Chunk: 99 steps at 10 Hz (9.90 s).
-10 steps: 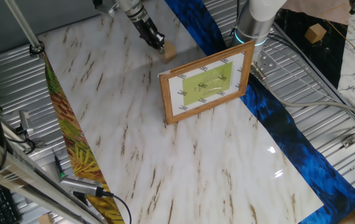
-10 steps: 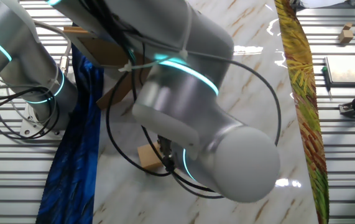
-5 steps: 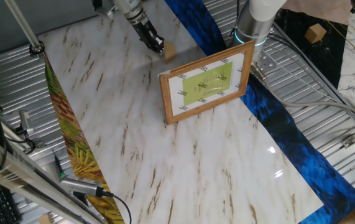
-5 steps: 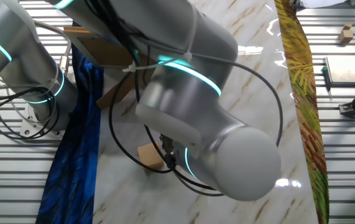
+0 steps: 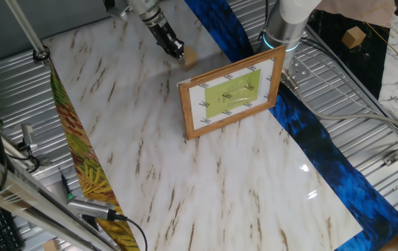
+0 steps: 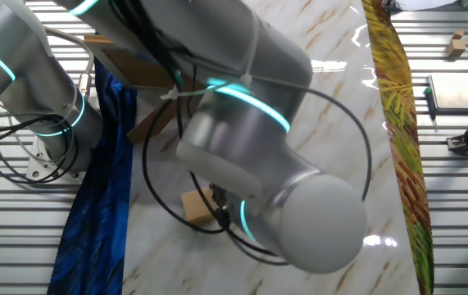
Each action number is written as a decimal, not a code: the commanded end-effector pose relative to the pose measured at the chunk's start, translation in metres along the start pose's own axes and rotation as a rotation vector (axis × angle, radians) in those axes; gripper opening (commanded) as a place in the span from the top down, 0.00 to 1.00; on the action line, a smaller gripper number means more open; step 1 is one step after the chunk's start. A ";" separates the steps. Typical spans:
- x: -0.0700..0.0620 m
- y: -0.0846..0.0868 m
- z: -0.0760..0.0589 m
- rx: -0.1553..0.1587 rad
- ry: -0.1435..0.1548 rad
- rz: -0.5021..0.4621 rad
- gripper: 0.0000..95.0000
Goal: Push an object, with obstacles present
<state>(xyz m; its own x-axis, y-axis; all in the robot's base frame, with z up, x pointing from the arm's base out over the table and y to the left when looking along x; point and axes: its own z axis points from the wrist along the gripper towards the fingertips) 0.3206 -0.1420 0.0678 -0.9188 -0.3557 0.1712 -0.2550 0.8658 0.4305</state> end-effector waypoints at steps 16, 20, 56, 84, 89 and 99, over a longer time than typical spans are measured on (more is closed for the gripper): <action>-0.009 0.010 0.004 -0.014 0.012 -0.045 1.00; -0.008 0.005 0.009 -0.016 0.013 -0.051 1.00; 0.068 -0.045 -0.024 -0.057 0.098 -0.106 1.00; 0.048 -0.033 -0.019 -0.117 0.199 -0.107 1.00; 0.054 -0.036 -0.023 -0.126 0.200 -0.101 1.00; 0.067 -0.048 -0.019 -0.134 0.200 -0.092 1.00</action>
<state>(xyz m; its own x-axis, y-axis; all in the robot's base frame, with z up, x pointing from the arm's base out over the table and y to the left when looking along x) 0.2799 -0.2124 0.0752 -0.8119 -0.5035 0.2954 -0.2767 0.7776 0.5647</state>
